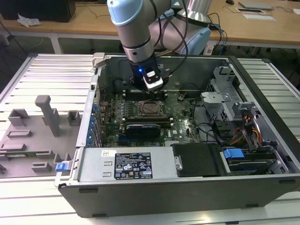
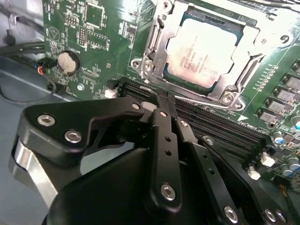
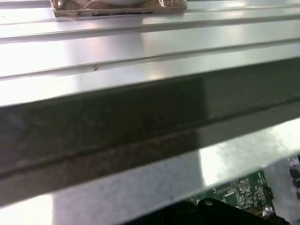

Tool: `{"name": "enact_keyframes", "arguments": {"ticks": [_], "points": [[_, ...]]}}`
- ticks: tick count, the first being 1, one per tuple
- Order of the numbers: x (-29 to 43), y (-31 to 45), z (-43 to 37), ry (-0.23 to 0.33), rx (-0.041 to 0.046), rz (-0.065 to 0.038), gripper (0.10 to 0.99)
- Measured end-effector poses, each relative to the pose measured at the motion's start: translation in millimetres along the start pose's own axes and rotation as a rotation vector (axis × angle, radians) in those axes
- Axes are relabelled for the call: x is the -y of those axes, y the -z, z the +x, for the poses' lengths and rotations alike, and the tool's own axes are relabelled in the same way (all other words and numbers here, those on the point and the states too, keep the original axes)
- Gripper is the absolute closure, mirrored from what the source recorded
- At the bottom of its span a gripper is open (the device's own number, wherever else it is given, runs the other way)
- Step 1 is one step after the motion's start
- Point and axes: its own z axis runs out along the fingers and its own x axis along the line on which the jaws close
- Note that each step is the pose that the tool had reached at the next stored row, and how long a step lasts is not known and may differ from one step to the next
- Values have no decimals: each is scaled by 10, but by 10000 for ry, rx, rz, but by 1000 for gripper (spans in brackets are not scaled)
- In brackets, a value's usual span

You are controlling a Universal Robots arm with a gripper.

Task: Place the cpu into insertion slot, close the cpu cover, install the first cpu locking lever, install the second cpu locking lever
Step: 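Install the first cpu locking lever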

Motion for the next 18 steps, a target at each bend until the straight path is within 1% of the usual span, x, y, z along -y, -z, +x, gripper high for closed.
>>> {"name": "enact_keyframes", "arguments": {"ticks": [6, 7, 9, 18], "points": [[-11, -8, 24, -371, 64, 99, 980], [-20, -14, 28, -420, 71, 102, 980], [-36, -23, 34, -477, 67, 67, 980], [-26, -78, 50, -609, 92, 102, 980]]}}
